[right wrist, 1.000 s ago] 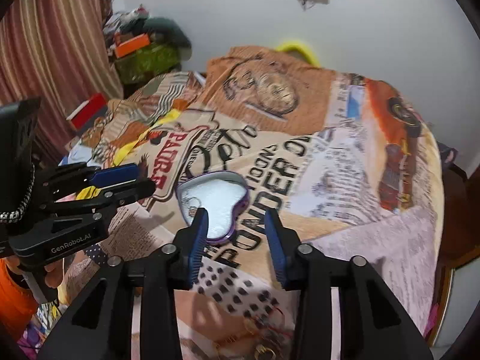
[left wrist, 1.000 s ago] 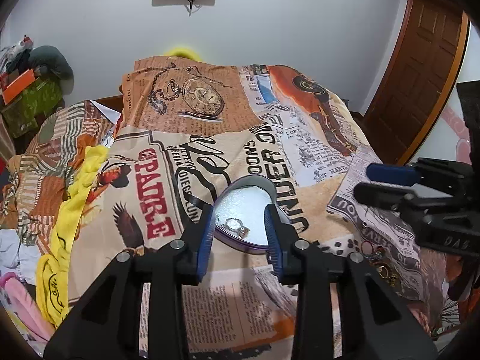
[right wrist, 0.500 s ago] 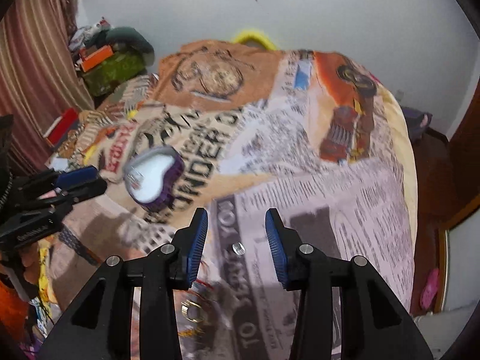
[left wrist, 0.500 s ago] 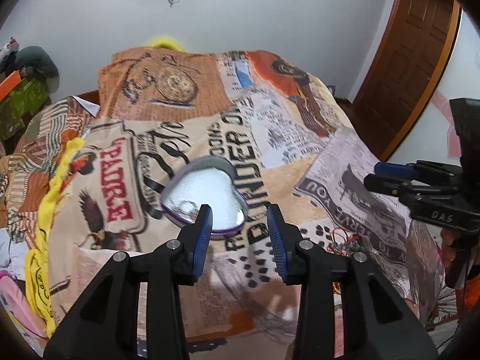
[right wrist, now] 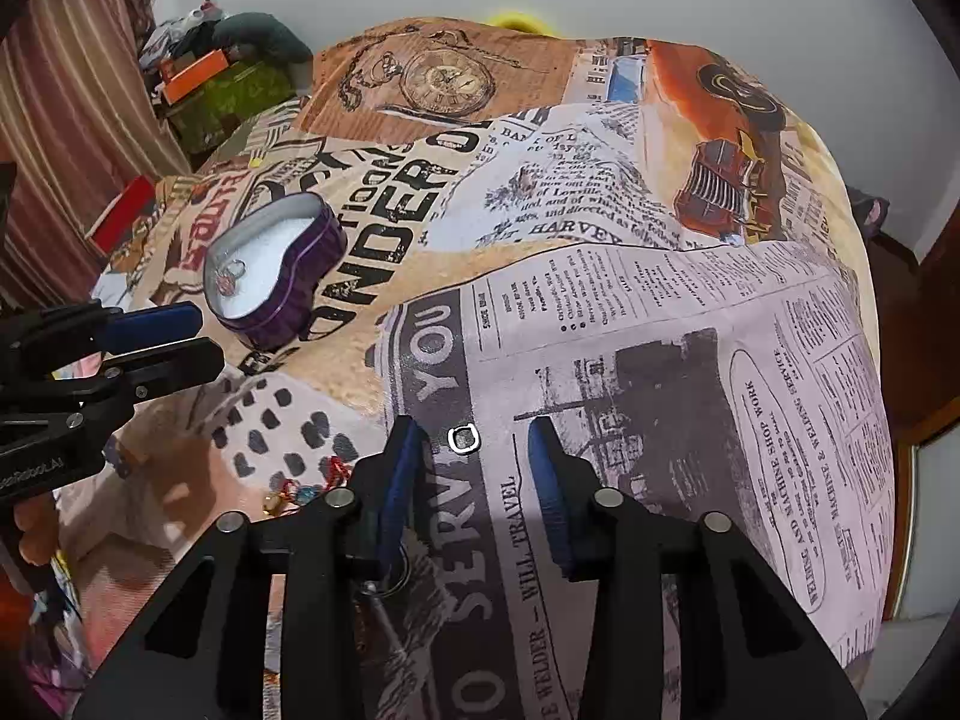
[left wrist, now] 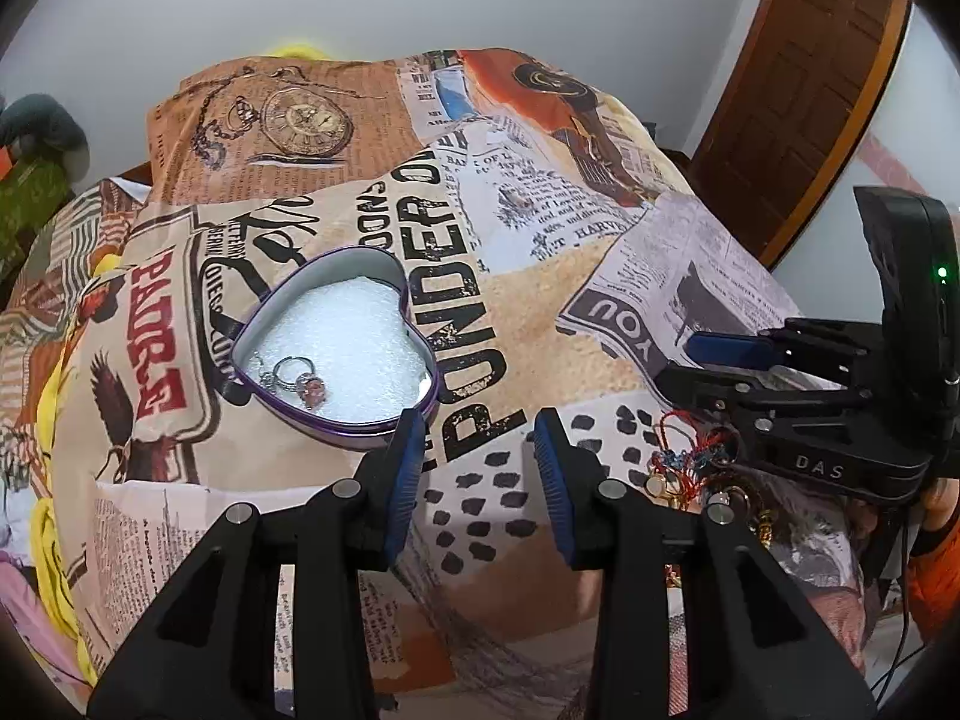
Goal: Organize jewelry
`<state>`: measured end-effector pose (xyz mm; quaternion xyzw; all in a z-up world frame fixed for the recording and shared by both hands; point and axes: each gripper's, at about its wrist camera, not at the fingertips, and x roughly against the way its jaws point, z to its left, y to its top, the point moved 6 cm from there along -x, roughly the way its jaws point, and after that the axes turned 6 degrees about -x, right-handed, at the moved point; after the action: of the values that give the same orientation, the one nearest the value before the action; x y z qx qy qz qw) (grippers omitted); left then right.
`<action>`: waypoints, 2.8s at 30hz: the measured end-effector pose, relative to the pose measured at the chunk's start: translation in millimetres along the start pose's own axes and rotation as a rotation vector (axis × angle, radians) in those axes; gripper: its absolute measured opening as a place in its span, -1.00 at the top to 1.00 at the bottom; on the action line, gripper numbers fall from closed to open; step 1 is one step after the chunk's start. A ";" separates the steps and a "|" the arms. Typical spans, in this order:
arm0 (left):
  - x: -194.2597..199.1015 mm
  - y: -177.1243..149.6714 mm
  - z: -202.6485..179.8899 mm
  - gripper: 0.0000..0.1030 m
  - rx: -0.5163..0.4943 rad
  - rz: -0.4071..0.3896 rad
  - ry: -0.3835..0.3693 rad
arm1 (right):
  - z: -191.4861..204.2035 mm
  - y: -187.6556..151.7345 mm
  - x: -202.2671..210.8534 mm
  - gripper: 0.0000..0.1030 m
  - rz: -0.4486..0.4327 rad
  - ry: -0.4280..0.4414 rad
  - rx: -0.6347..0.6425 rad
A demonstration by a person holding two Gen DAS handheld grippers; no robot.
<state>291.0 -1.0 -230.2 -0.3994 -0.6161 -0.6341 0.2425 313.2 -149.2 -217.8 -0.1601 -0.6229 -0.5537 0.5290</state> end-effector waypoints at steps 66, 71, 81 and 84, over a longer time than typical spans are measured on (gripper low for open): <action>0.5 12.2 -80.7 0.54 -0.208 0.004 -0.082 | -8.8 -20.3 56.8 0.82 -0.115 0.074 -0.060; -21.7 6.1 -84.0 0.54 -0.229 0.045 -0.069 | -11.9 -22.2 54.5 0.82 -0.106 0.077 -0.066; -29.1 12.2 -88.2 0.99 -0.220 0.040 -0.105 | -13.3 -22.2 54.7 0.82 -0.107 0.086 -0.075; -15.6 16.2 -86.1 0.99 -0.207 -0.004 -0.111 | -10.7 -20.5 57.3 0.82 -0.115 0.085 -0.072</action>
<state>295.0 -89.8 -226.6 -0.4558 -0.5606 -0.6715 0.1641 279.9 -187.5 -182.4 -0.1189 -0.5877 -0.6115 0.5162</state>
